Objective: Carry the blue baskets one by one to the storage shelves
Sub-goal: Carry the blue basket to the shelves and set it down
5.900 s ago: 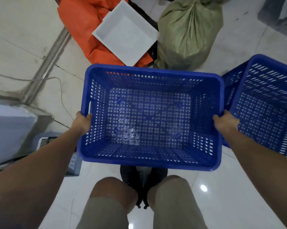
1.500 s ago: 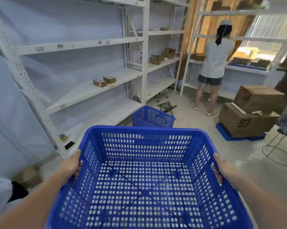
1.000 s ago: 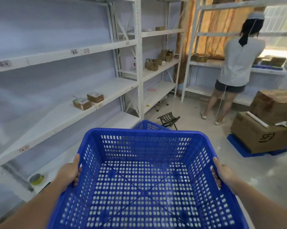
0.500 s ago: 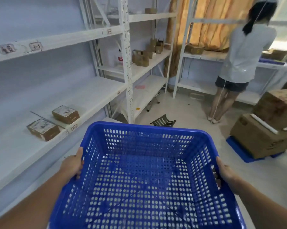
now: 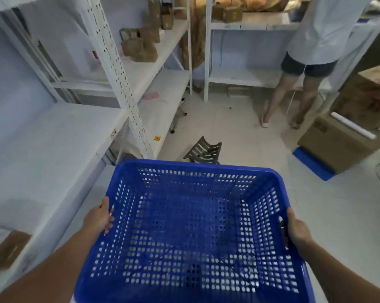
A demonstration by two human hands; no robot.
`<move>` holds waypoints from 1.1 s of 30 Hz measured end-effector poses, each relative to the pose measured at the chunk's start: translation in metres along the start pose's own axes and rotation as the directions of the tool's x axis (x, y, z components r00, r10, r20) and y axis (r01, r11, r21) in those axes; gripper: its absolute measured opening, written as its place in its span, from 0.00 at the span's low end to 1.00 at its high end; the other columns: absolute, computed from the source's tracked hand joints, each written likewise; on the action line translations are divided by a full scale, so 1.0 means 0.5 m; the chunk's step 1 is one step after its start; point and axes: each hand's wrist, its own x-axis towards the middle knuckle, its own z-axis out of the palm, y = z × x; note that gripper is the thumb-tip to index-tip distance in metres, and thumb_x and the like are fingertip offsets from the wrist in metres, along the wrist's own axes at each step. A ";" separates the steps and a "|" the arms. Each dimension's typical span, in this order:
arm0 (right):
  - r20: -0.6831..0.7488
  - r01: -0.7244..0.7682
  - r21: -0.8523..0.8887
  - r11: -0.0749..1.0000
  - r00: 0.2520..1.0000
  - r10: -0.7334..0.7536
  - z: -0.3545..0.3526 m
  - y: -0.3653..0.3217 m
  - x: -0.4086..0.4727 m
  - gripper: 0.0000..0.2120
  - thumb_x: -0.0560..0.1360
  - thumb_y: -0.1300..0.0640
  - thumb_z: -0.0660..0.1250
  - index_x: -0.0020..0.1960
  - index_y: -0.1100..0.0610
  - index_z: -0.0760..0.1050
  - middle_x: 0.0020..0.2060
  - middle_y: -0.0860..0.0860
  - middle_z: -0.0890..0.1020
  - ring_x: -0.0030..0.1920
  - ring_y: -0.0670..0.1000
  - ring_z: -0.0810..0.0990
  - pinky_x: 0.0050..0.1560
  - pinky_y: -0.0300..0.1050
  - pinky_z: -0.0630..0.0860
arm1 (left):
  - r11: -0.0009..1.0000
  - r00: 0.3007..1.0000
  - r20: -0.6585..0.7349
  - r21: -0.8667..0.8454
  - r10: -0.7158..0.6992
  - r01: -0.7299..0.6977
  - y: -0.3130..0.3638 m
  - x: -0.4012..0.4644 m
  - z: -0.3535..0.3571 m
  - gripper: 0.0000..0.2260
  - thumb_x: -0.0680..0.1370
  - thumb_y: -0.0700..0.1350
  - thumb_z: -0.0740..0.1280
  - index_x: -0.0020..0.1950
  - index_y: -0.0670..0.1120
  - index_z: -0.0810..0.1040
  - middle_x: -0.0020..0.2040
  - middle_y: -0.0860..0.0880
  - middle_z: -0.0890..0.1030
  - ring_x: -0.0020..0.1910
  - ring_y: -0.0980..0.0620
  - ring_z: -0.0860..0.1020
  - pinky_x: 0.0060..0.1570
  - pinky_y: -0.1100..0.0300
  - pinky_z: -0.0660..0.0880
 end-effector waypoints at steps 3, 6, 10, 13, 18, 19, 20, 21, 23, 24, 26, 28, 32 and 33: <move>-0.033 -0.092 0.026 0.995 0.995 0.093 0.079 -0.008 0.088 0.38 0.81 0.31 0.51 0.37 0.64 0.78 0.28 0.60 0.79 0.29 0.58 0.76 0.36 0.53 0.73 | 0.997 0.997 0.024 0.025 -0.076 0.075 0.038 0.143 0.065 0.33 0.85 0.64 0.51 0.53 0.35 0.79 0.37 0.39 0.78 0.30 0.43 0.74 0.35 0.49 0.72; -0.049 -0.145 0.017 0.989 0.988 0.146 0.146 -0.026 0.154 0.38 0.79 0.30 0.50 0.35 0.62 0.76 0.28 0.60 0.78 0.30 0.57 0.75 0.36 0.52 0.72 | 0.993 0.993 0.040 0.051 -0.111 0.109 0.075 0.261 0.118 0.32 0.85 0.64 0.50 0.51 0.37 0.79 0.39 0.39 0.79 0.32 0.43 0.75 0.38 0.49 0.73; -0.065 -0.175 0.048 0.983 0.982 0.178 0.208 -0.046 0.222 0.33 0.81 0.33 0.50 0.35 0.59 0.70 0.26 0.57 0.73 0.26 0.54 0.69 0.31 0.47 0.68 | 0.985 0.987 0.091 0.123 -0.133 0.122 0.103 0.385 0.191 0.32 0.85 0.64 0.48 0.49 0.39 0.78 0.40 0.39 0.79 0.33 0.43 0.74 0.38 0.49 0.73; -0.077 -0.213 0.068 0.975 0.973 0.218 0.240 -0.047 0.261 0.31 0.81 0.34 0.50 0.36 0.59 0.70 0.28 0.57 0.72 0.27 0.54 0.68 0.31 0.47 0.67 | 0.982 0.984 0.111 0.144 -0.137 0.121 0.101 0.451 0.234 0.31 0.85 0.64 0.48 0.51 0.40 0.78 0.41 0.40 0.79 0.33 0.44 0.74 0.38 0.50 0.72; -0.083 -0.258 0.043 0.965 0.962 0.261 0.289 -0.018 0.312 0.33 0.82 0.33 0.49 0.39 0.61 0.72 0.31 0.59 0.74 0.29 0.55 0.70 0.32 0.48 0.69 | 0.972 0.974 0.148 0.188 -0.169 0.140 0.068 0.544 0.296 0.32 0.84 0.65 0.48 0.55 0.40 0.80 0.43 0.40 0.81 0.37 0.43 0.77 0.46 0.47 0.76; -0.083 -0.269 0.044 0.962 0.959 0.272 0.297 -0.005 0.318 0.33 0.82 0.33 0.49 0.40 0.61 0.72 0.31 0.59 0.75 0.29 0.55 0.71 0.33 0.49 0.70 | 0.970 0.972 0.151 0.194 -0.177 0.147 0.059 0.560 0.309 0.33 0.84 0.66 0.48 0.55 0.40 0.80 0.44 0.40 0.82 0.39 0.42 0.78 0.49 0.45 0.78; -0.091 -0.275 0.046 0.960 0.956 0.278 0.306 0.007 0.324 0.33 0.82 0.33 0.49 0.41 0.61 0.73 0.32 0.60 0.75 0.30 0.55 0.71 0.33 0.49 0.70 | 0.969 0.973 0.153 0.202 -0.172 0.139 0.051 0.574 0.322 0.33 0.84 0.66 0.48 0.56 0.40 0.80 0.45 0.39 0.83 0.40 0.40 0.80 0.51 0.43 0.78; -0.112 -0.275 0.046 0.960 0.954 0.279 0.312 0.015 0.328 0.34 0.81 0.32 0.50 0.41 0.61 0.73 0.32 0.59 0.76 0.30 0.55 0.71 0.33 0.49 0.70 | 0.969 0.976 0.149 0.214 -0.159 0.125 0.047 0.582 0.332 0.34 0.83 0.67 0.47 0.56 0.40 0.80 0.46 0.39 0.83 0.41 0.39 0.80 0.52 0.41 0.78; -0.163 -0.264 0.017 0.964 0.951 0.263 0.325 0.023 0.340 0.34 0.82 0.32 0.49 0.41 0.61 0.74 0.32 0.59 0.76 0.29 0.55 0.72 0.33 0.49 0.70 | 0.970 0.985 0.124 0.229 -0.117 0.086 0.038 0.600 0.351 0.34 0.83 0.67 0.47 0.55 0.41 0.80 0.46 0.39 0.83 0.41 0.38 0.81 0.51 0.42 0.79; -0.185 -0.252 -0.007 0.968 0.951 0.247 0.331 0.022 0.345 0.35 0.82 0.33 0.49 0.40 0.62 0.74 0.31 0.59 0.76 0.29 0.55 0.72 0.32 0.48 0.70 | 0.971 0.990 0.111 0.230 -0.092 0.064 0.038 0.606 0.358 0.34 0.83 0.67 0.47 0.54 0.41 0.79 0.45 0.39 0.82 0.40 0.39 0.80 0.50 0.42 0.79; -0.209 -0.235 -0.047 0.971 0.953 0.220 0.337 0.017 0.351 0.36 0.82 0.33 0.48 0.39 0.62 0.74 0.30 0.59 0.77 0.28 0.56 0.73 0.31 0.47 0.70 | 0.972 0.993 0.100 0.232 -0.061 0.037 0.038 0.615 0.365 0.32 0.83 0.67 0.48 0.52 0.42 0.79 0.42 0.40 0.80 0.38 0.40 0.78 0.48 0.42 0.79; -0.219 -0.221 -0.060 0.973 0.954 0.203 0.340 0.014 0.359 0.36 0.82 0.33 0.48 0.38 0.62 0.74 0.30 0.59 0.77 0.28 0.56 0.73 0.31 0.47 0.71 | 0.973 0.994 0.091 0.228 -0.053 0.031 0.036 0.622 0.366 0.31 0.83 0.67 0.49 0.50 0.43 0.78 0.40 0.41 0.79 0.36 0.42 0.77 0.46 0.44 0.78; -0.222 -0.214 -0.056 0.975 0.955 0.197 0.345 -0.007 0.377 0.35 0.82 0.33 0.49 0.38 0.62 0.74 0.30 0.59 0.77 0.28 0.56 0.73 0.33 0.48 0.71 | 0.977 0.996 0.077 0.209 -0.055 0.038 0.041 0.633 0.368 0.30 0.83 0.67 0.50 0.49 0.43 0.78 0.39 0.43 0.79 0.35 0.44 0.77 0.46 0.46 0.77; -0.221 -0.210 -0.052 0.976 0.956 0.194 0.347 -0.014 0.384 0.35 0.81 0.32 0.49 0.38 0.62 0.74 0.30 0.59 0.77 0.28 0.56 0.73 0.34 0.48 0.72 | 0.978 0.996 0.074 0.204 -0.053 0.037 0.046 0.636 0.368 0.30 0.83 0.67 0.50 0.49 0.44 0.78 0.39 0.44 0.79 0.35 0.44 0.77 0.46 0.46 0.78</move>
